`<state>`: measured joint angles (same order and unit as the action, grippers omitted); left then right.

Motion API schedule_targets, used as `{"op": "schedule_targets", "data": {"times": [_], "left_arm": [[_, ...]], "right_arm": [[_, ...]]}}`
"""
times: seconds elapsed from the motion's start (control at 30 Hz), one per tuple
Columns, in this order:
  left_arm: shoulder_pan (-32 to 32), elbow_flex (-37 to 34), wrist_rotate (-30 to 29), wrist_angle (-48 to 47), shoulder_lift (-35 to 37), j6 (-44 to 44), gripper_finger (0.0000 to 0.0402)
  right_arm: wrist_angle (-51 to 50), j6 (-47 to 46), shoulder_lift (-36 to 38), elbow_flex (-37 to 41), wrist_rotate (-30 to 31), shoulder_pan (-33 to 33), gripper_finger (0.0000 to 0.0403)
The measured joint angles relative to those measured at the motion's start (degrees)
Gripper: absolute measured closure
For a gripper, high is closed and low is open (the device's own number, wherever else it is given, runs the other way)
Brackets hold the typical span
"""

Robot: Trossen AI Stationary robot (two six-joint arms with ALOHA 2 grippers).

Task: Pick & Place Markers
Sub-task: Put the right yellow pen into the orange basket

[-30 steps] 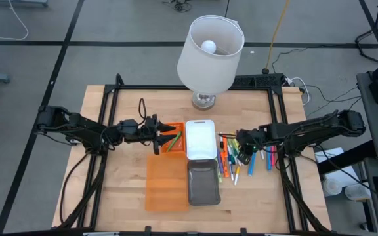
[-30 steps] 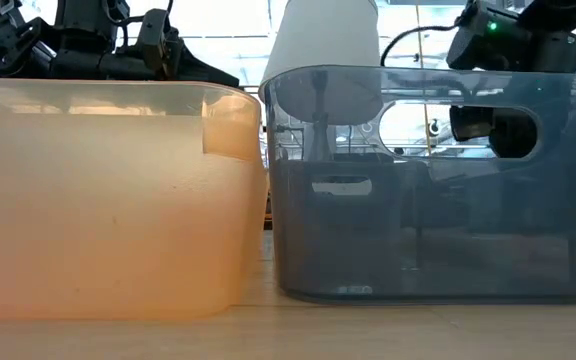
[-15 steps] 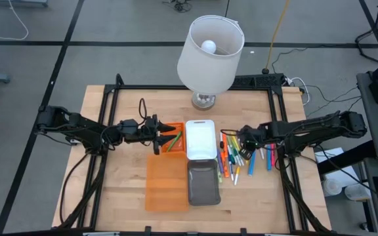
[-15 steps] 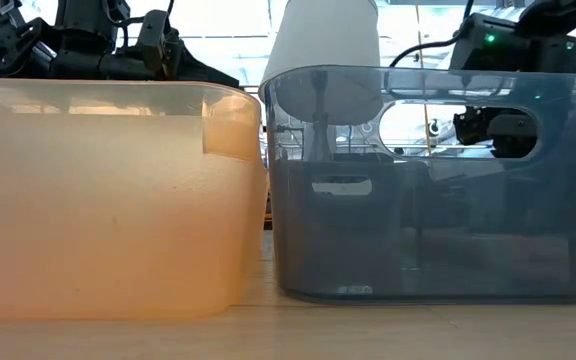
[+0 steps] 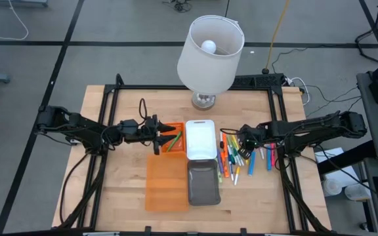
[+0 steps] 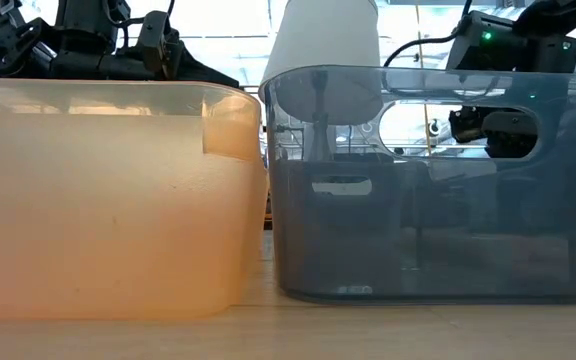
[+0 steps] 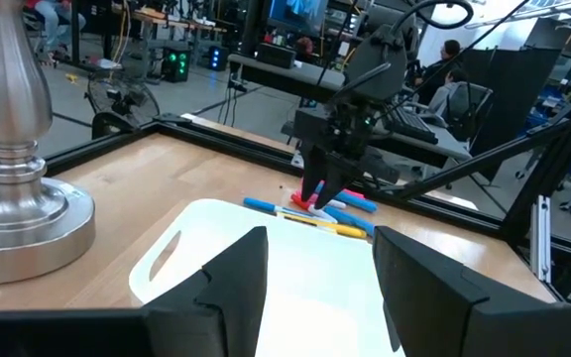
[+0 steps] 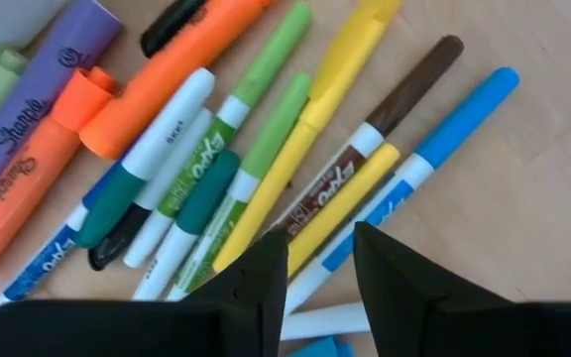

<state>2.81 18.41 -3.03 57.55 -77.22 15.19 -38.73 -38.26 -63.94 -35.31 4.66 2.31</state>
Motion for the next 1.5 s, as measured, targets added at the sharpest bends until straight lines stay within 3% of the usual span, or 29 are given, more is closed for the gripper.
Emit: {"op": "schedule_targets", "data": {"times": [0.23, 0.43, 0.93, 1.5], "left_arm": [[-0.02, 0.0, -0.02, -0.04, -0.01, 0.01, 0.0215], [0.2, 0.0, -0.05, -0.06, 0.01, 0.01, 0.0215], [0.2, 0.01, -0.13, -0.06, 0.0, 0.17, 0.0215], [0.2, 0.0, -0.13, -0.08, -0.01, 0.04, 0.0215]], "right_arm": [[1.24, -0.36, 0.0, 0.05, -0.65, -1.49, 0.0298], [0.15, -5.85, -0.02, 0.57, -8.93, -4.19, 0.0298], [-2.08, -12.69, -7.64, 0.36, -3.63, -9.15, 0.0298], [2.4, -15.17, -8.58, 0.52, -4.78, -9.55, 0.0298]]}}
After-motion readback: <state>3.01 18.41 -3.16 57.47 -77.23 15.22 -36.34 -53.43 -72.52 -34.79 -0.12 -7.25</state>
